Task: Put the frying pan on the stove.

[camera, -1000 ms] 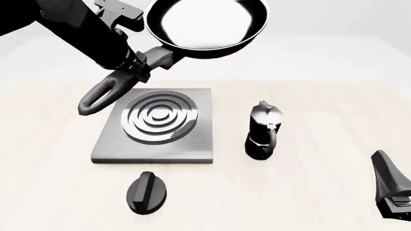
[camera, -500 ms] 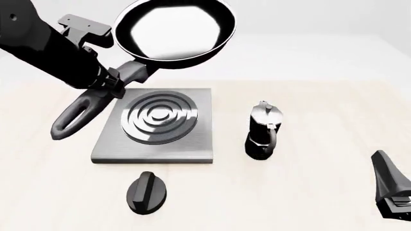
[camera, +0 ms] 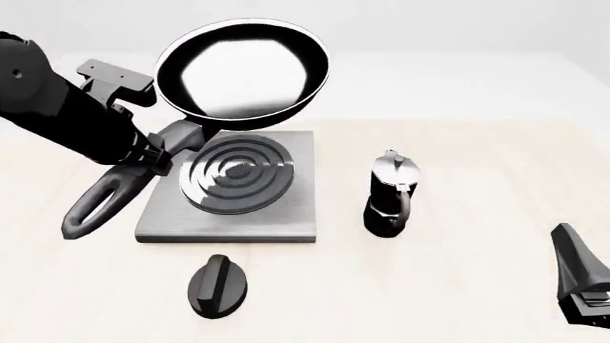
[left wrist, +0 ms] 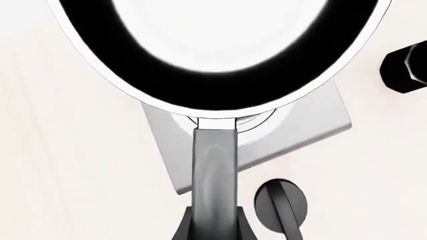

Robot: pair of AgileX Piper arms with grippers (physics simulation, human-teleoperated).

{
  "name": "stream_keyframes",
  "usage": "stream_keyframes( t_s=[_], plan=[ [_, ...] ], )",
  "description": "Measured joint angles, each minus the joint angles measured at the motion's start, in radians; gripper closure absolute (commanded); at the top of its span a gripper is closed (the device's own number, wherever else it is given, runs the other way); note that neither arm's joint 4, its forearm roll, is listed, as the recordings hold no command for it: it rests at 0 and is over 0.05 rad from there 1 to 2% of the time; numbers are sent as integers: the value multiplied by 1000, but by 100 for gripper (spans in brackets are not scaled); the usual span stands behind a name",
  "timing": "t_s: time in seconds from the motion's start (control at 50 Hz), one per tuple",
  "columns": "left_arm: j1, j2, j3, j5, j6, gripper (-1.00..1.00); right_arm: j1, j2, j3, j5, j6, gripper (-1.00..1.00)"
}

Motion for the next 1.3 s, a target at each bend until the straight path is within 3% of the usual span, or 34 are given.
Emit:
stream_keyframes(
  t_s=[0.62, 1.3],
  plan=[
    [35, -85, 200, -74, 31, 100, 0, 0, 0, 0, 0, -100],
    [64, -142, 329, -119, 40, 100, 0, 0, 0, 0, 0, -100]
  ],
)
